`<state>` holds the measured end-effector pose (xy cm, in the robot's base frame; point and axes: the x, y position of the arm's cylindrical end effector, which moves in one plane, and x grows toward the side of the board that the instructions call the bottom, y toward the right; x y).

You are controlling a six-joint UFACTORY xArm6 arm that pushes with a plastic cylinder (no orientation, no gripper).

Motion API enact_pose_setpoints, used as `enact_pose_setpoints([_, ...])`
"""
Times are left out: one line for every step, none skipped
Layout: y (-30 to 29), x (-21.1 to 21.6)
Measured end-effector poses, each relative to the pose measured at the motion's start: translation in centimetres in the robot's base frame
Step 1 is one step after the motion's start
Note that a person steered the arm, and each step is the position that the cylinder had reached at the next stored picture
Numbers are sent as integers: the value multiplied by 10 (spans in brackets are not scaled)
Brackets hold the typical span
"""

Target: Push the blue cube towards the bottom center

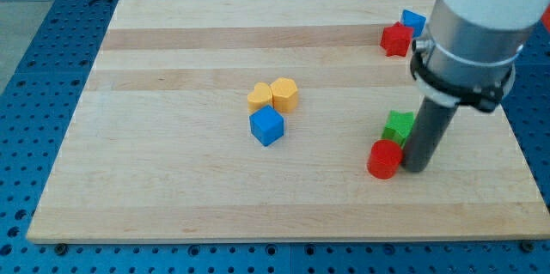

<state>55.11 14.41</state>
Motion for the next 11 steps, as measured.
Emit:
enact_pose_setpoints([-53, 43])
enact_pose_setpoints([-150, 45])
enact_pose_setpoints([-255, 24])
enact_pose_setpoints([-306, -18])
enact_pose_setpoints([-324, -60])
enact_pose_setpoints([-313, -73])
enact_pose_setpoints([-285, -73])
enact_pose_setpoints([-254, -78])
enact_pose_setpoints([-224, -89])
enact_pose_setpoints([-204, -85])
enact_pose_setpoints([-183, -74])
